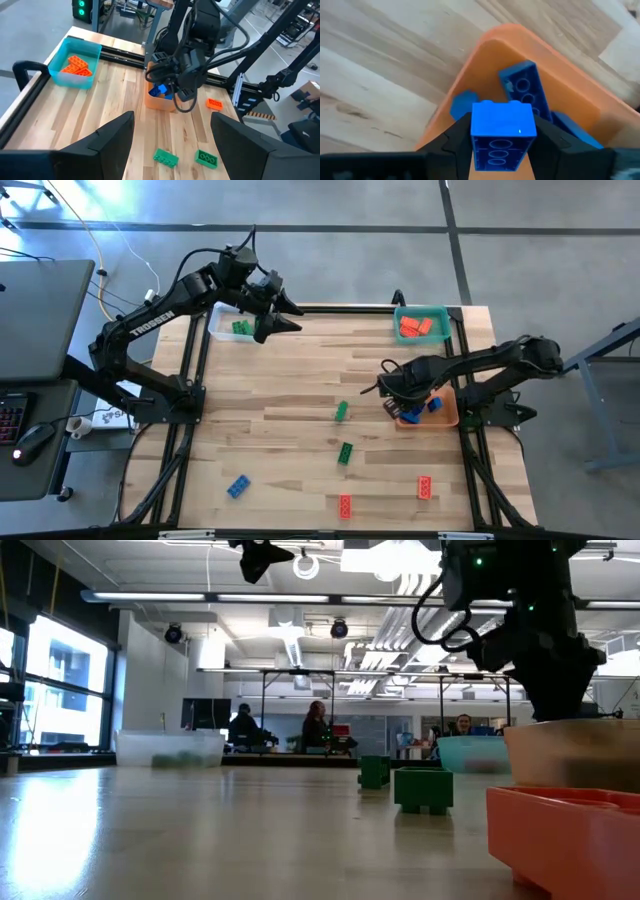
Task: Sort & place blocks by color
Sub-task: Put the blue game piece into the orange bin, then put the green game piece into the transparent bin
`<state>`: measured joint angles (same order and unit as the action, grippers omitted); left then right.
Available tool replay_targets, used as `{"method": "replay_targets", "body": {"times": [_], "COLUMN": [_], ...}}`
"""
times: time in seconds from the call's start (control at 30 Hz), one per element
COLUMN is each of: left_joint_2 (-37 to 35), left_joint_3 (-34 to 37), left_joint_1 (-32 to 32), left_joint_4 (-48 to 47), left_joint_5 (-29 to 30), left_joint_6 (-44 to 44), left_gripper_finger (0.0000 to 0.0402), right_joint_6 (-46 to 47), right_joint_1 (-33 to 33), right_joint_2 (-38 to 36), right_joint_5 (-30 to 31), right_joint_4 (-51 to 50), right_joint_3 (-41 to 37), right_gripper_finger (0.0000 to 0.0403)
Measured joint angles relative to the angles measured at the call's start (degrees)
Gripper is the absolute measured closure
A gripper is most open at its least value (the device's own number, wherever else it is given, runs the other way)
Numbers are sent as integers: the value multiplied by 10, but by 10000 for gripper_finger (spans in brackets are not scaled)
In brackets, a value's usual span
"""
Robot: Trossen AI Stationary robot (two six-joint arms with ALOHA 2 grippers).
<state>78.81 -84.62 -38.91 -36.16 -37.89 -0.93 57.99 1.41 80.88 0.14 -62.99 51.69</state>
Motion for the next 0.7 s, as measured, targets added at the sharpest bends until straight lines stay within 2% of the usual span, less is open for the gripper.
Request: {"method": "replay_targets", "body": {"times": [0.27,0.37,0.57,0.7], "left_joint_2": [0,0,-9,-17], "left_joint_3": [0,0,0,0], "left_joint_1": [6,20,52,66], "left_joint_4": [-3,-21,-89,-126], "left_joint_5": [10,63,211,242], "left_joint_6": [48,60,28,30], "left_gripper_finger": [149,149,149,149], "right_joint_6": [-2,-13,-23,-28], "right_joint_1": [-20,-25,-27,-27], "right_joint_2": [0,0,0,0], "right_joint_5": [-5,-9,-17,-17], "right_joint_4": [-8,-6,-14,-16], "right_joint_3": [-20,-20,-16,6], "right_gripper_finger": [240,217,175,170]}}
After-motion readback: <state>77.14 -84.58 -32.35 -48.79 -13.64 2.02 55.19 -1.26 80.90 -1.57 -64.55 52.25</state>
